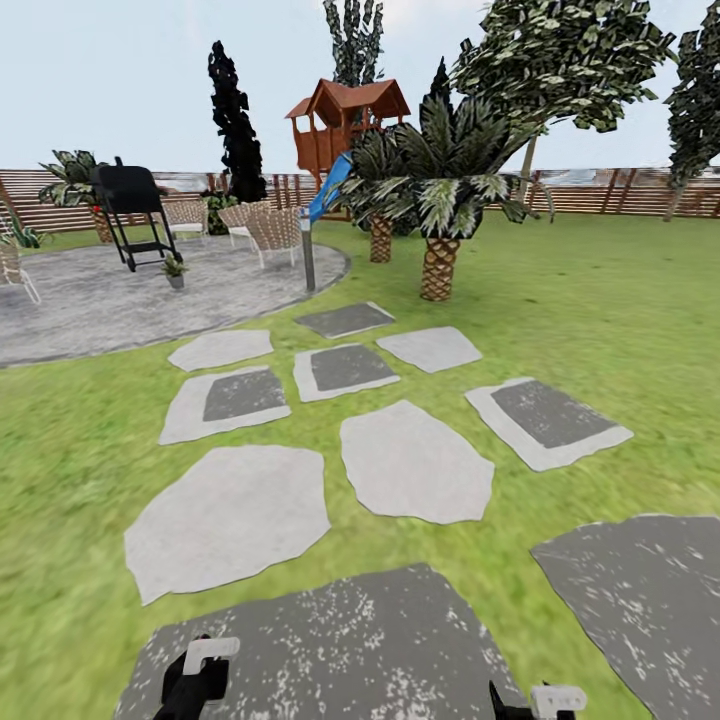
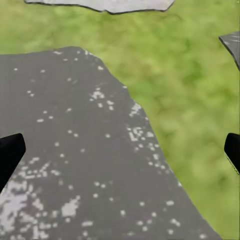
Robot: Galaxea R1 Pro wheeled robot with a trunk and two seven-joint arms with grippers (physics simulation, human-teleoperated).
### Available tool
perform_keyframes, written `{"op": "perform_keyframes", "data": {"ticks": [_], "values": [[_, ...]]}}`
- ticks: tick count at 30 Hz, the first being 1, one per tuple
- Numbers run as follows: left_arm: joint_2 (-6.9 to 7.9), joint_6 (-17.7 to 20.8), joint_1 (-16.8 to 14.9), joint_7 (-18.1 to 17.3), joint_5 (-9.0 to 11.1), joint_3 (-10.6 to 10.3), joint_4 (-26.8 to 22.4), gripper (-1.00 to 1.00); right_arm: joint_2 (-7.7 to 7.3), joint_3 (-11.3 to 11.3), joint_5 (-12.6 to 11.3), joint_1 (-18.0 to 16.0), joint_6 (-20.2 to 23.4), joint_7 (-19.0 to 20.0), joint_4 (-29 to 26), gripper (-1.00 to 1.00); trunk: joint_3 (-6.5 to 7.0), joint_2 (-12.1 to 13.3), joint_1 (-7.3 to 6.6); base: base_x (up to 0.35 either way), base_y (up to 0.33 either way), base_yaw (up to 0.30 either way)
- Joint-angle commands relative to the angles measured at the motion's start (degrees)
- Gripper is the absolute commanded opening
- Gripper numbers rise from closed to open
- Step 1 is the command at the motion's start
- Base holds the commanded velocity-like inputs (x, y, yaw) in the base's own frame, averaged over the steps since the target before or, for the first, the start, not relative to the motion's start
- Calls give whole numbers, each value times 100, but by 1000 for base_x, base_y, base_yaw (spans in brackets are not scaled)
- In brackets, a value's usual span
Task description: Pick up the pesticide atomizer in the garden and spray insectifuge to fully cover both potted plants in the garden.
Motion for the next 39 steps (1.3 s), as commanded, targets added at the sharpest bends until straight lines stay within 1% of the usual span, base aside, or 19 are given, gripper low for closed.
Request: {"op": "perform_keyframes", "data": {"ticks": [1, 3, 4, 8, 10, 20, 39], "values": [[2, -9, -2, 45, 5, -49, -5, -100, 0, 23, -63, -3, -22, 31, -69, 100, -5, -2, 2, 341, 0, 0], [2, -9, -2, 45, 5, -50, -5, -100, -9, 18, -58, -3, -25, 35, -212, 100, -5, -2, 2, 341, 0, 0], [2, -9, -2, 45, 5, -50, -5, -100, -42, 36, -42, -3, -29, 53, -238, 100, -5, -2, 2, 341, 0, 0], [2, -9, -2, 45, 5, -50, -5, -100, -154, 41, -30, -3, -35, 65, -246, 100, -5, -2, 2, 341, 0, 0], [2, -9, -2, 45, 5, -50, -5, -100, -169, 41, -30, -3, -35, 52, -247, 100, -5, -2, 2, 341, 0, 46], [-1, -9, -2, 45, 5, -50, -5, -100, -179, 41, -33, -3, -43, 45, -241, 100, -44, -2, 2, 341, 0, 203], [-3, -9, -2, 45, 13, -50, -5, -100, -179, 37, -38, -3, -44, 39, -238, 100, -50, -2, 2, 341, 0, 269]]}}
